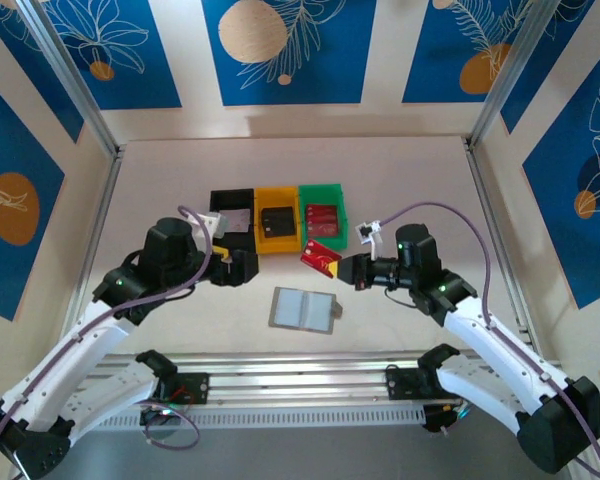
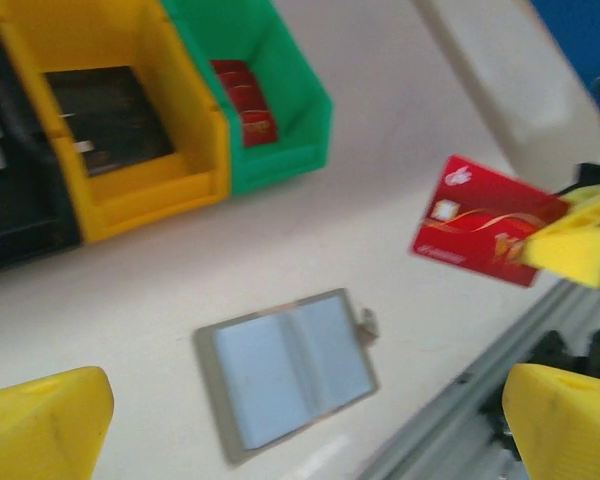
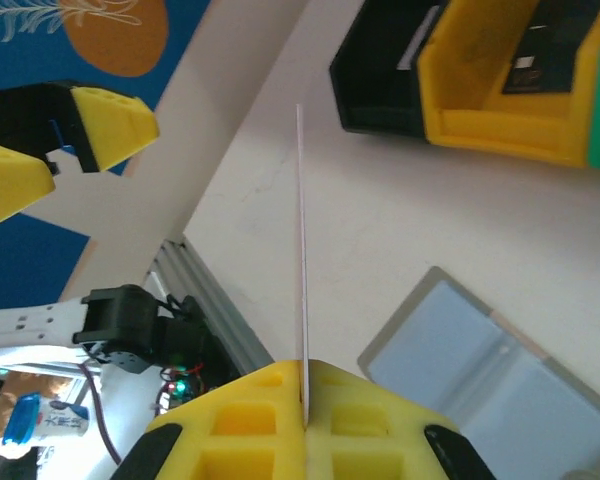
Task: Take the credit cards out of the card holder
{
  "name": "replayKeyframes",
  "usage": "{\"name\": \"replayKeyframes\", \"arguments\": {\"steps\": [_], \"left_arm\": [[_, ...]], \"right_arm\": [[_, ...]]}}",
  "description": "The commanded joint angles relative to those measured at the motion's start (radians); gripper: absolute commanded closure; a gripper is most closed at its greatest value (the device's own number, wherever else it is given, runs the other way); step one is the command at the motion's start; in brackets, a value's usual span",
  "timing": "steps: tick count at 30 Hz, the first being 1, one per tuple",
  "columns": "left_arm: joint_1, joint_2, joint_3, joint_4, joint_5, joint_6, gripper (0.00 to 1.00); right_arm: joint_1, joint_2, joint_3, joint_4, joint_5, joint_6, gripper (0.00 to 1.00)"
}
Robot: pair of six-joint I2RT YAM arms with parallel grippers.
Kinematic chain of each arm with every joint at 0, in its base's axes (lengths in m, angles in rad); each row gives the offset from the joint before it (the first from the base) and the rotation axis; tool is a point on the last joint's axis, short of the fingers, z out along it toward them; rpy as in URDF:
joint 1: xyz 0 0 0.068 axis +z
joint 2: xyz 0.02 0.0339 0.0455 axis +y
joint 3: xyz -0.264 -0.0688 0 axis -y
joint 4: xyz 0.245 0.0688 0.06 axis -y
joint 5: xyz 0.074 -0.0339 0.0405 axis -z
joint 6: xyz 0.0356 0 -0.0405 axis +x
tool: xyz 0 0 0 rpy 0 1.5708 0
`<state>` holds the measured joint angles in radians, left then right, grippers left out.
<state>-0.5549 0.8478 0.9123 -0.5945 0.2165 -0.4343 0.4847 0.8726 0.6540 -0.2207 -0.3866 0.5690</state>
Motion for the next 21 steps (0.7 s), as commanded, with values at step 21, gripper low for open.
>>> {"name": "replayKeyframes", "arguments": {"steps": [21], "left_arm": [[0.076,-0.067,-0.108,-0.048,-0.33,0.086,0.0]], "right_arm": [[-0.067,0.529,0.473,-0.388,0.285,-0.204,1.0]]}}
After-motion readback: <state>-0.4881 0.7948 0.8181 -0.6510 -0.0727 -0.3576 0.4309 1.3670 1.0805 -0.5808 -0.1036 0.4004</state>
